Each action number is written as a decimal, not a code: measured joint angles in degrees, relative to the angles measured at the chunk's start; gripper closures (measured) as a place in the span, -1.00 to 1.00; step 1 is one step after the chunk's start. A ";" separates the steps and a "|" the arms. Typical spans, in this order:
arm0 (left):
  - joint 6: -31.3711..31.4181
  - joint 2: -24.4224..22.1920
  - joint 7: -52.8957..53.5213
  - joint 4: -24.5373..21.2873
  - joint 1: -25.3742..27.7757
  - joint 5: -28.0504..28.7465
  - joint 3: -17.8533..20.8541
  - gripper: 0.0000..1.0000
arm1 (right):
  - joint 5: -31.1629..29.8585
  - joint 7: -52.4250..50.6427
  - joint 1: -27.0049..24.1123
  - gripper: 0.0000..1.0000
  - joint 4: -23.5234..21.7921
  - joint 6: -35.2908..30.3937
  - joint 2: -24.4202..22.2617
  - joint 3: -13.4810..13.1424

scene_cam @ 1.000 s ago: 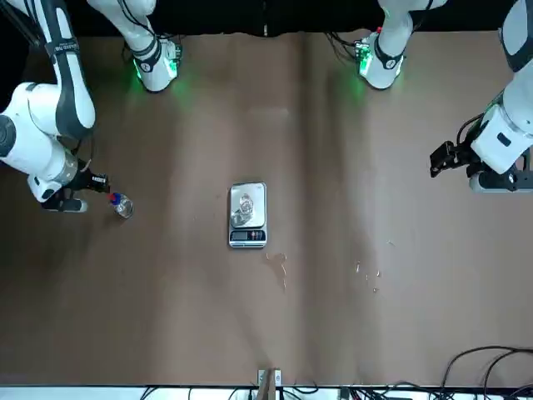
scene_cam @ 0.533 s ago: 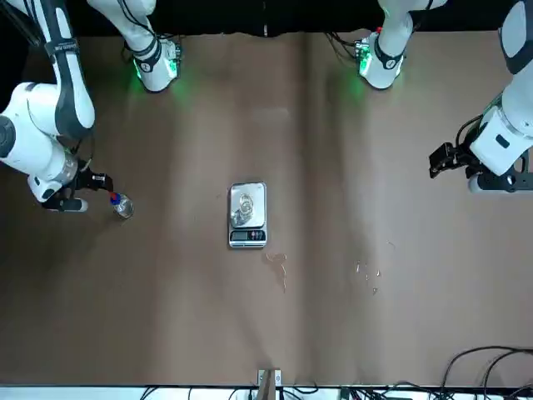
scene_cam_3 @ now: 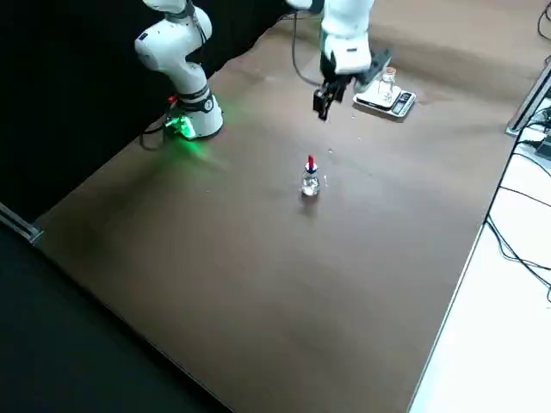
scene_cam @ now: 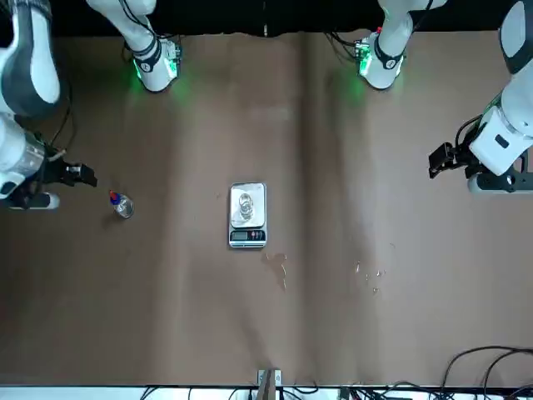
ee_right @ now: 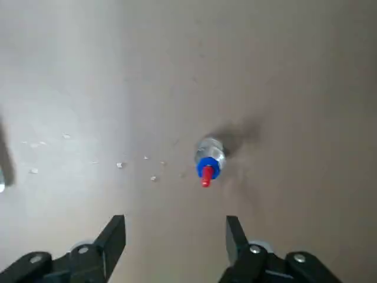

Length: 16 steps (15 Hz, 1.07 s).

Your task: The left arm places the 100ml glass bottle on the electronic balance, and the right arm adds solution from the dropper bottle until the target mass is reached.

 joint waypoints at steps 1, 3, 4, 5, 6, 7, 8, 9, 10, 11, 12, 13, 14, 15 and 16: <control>0.00 0.00 0.00 0.00 0.00 0.00 0.00 -1.00 | 0.16 0.36 0.65 -0.61 1.59 -0.85 -0.29 0.01; 0.02 0.00 -0.01 0.00 -0.01 0.00 0.00 -1.00 | 0.19 1.89 1.59 -0.67 4.77 -2.98 -0.69 0.05; 0.03 0.00 -0.01 0.00 -0.01 0.00 0.00 -1.00 | 0.19 2.31 1.76 -0.79 6.25 -4.61 -0.81 0.05; 0.04 0.00 -0.01 0.00 -0.01 0.00 0.00 -1.00 | 0.20 2.37 1.84 -0.89 7.59 -6.27 -0.92 0.05; 0.05 0.00 -0.01 0.00 -0.01 0.00 0.00 -1.00 | 0.23 2.38 1.96 -0.89 8.87 -7.93 -0.99 0.05; 0.05 0.00 -0.01 0.00 -0.01 0.00 0.00 -1.00 | 0.25 2.38 2.26 -0.96 10.16 -9.77 -1.09 0.06; 0.06 0.00 -0.01 0.00 -0.01 0.00 0.00 -1.00 | 0.26 2.39 2.75 -0.96 11.45 -11.70 -1.23 0.08; 0.06 0.00 -0.01 0.00 -0.01 0.00 0.00 -1.00 | 0.26 2.49 3.28 -1.00 12.56 -13.52 -1.43 0.08; 0.06 0.00 -0.01 0.00 -0.01 0.00 0.00 -1.00 | 0.26 2.69 3.75 -1.00 13.41 -15.08 -1.75 0.08; 0.07 0.00 -0.01 0.00 -0.01 0.00 0.00 -1.00 | 0.25 2.87 4.02 -1.00 13.92 -16.19 -2.35 0.09; 0.07 0.00 -0.01 0.00 -0.01 0.00 0.00 -1.00 | 0.24 3.01 4.06 -1.00 14.15 -17.02 -3.20 0.08; 0.07 0.00 -0.01 0.00 -0.01 0.00 0.00 -1.00 | 0.24 3.04 4.06 -1.00 14.17 -17.82 -4.14 0.02; 0.07 0.00 -0.01 0.00 -0.01 0.00 0.00 -1.00 | 0.24 3.04 4.06 -1.00 14.17 -18.91 -4.92 0.01; 0.07 0.00 -0.01 0.00 0.00 0.00 0.00 -1.00 | 0.25 3.04 4.08 -1.00 14.17 -20.17 -5.44 0.04; 0.07 0.00 -0.01 0.00 0.06 0.00 0.03 -1.00 | 0.27 3.04 4.09 -1.00 14.13 -21.20 -5.69 0.05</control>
